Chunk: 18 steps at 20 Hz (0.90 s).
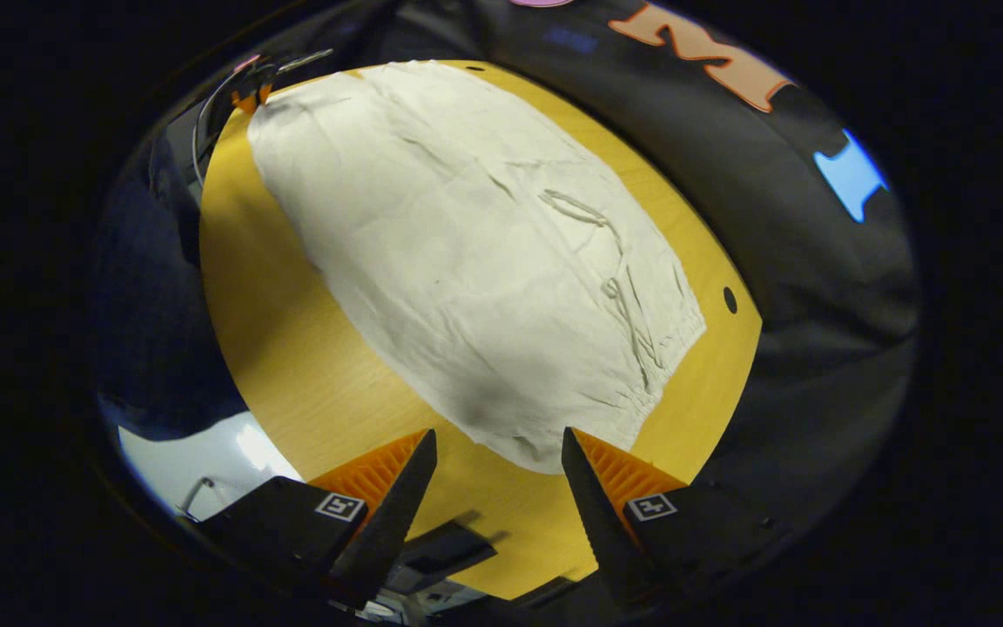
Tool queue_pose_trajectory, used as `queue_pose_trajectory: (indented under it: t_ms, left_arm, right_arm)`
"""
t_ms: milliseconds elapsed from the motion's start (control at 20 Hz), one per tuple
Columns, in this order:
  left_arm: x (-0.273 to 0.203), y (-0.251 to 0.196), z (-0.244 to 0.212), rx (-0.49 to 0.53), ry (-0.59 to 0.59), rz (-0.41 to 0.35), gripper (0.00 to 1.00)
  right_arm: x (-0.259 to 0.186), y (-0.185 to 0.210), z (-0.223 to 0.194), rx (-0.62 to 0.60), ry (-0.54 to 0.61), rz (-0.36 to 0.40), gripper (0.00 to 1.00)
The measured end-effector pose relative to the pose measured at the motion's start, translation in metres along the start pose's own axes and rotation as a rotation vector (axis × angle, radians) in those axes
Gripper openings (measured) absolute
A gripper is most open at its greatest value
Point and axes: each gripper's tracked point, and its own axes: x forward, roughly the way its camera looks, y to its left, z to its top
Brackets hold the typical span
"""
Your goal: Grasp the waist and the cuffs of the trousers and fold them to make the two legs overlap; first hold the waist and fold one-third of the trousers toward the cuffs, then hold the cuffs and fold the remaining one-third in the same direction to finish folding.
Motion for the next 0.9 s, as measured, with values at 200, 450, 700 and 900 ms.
queue_pose_trajectory:
  t_ms: [200, 450, 700, 900]
  left_arm:
    - [0.0, -0.002, 0.0, 0.003, 0.007, 0.033, 0.07]
    - [0.002, 0.001, -0.001, 0.007, 0.033, 0.04, 0.04]
    - [0.004, 0.002, -0.002, 0.004, 0.056, 0.034, 0.04]
    - [0.009, 0.001, 0.003, -0.006, 0.06, 0.028, 0.04]
  right_arm:
    - [0.024, -0.006, -0.016, -0.118, 0.048, 0.044, 0.94]
    - [0.047, -0.01, -0.03, -0.194, 0.105, 0.144, 0.87]
    - [0.052, -0.005, -0.029, -0.214, 0.111, 0.202, 0.65]
    - [0.053, 0.003, -0.032, -0.17, 0.169, 0.263, 0.53]
